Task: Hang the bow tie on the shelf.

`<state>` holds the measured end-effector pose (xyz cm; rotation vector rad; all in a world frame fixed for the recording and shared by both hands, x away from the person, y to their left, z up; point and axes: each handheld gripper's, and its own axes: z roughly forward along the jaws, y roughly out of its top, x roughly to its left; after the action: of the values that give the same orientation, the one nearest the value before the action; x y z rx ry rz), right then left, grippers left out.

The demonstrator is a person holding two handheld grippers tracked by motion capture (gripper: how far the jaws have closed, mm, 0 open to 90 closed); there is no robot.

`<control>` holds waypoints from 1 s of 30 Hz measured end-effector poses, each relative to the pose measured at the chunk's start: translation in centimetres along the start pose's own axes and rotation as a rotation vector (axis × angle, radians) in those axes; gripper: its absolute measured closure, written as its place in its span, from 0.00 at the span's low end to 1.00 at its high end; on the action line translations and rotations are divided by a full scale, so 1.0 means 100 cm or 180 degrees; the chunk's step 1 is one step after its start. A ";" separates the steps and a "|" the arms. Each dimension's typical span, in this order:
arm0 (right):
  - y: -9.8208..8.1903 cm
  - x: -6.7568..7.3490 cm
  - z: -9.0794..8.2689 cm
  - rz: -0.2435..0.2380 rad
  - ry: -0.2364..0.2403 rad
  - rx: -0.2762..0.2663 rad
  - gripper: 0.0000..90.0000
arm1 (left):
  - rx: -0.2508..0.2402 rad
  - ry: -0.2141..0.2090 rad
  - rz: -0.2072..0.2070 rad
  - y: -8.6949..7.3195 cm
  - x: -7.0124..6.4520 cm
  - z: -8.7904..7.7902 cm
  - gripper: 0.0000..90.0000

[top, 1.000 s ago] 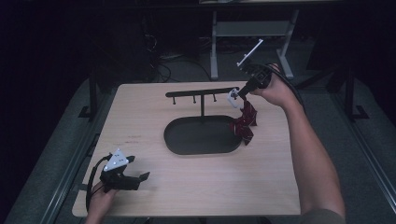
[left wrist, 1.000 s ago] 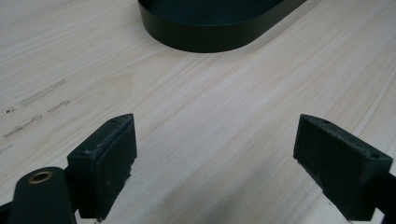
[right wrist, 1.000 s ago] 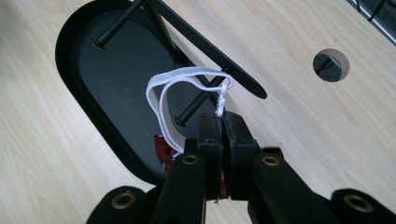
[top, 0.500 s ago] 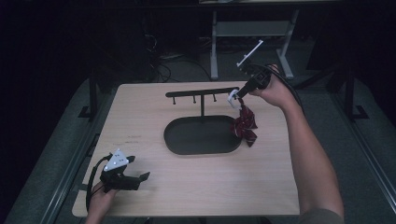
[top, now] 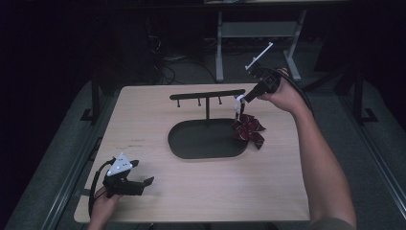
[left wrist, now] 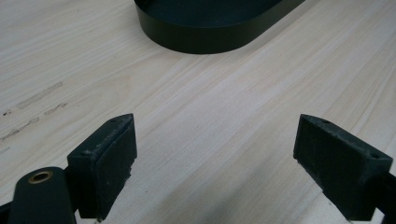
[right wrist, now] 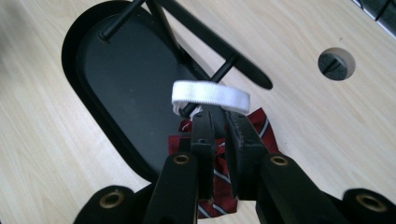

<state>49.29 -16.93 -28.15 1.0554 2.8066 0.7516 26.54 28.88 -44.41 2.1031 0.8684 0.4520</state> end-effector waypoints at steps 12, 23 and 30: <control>-0.024 -0.003 -0.004 0.0053 0.0118 -0.0017 0.83 | 0.0041 0.0002 0.0026 0.000 -0.001 -0.001 0.15; -0.048 -0.006 0.001 0.0114 0.0211 0.0043 0.77 | 0.0065 0.0002 0.0042 0.000 -0.001 0.000 0.15; -0.059 -0.006 0.004 0.0120 0.0233 0.0053 0.74 | 0.0064 0.0006 0.0036 -0.001 -0.001 0.000 0.14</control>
<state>46.22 -20.96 -31.26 1.1085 2.8662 0.7877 26.43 28.87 -44.44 2.1274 0.8659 0.4529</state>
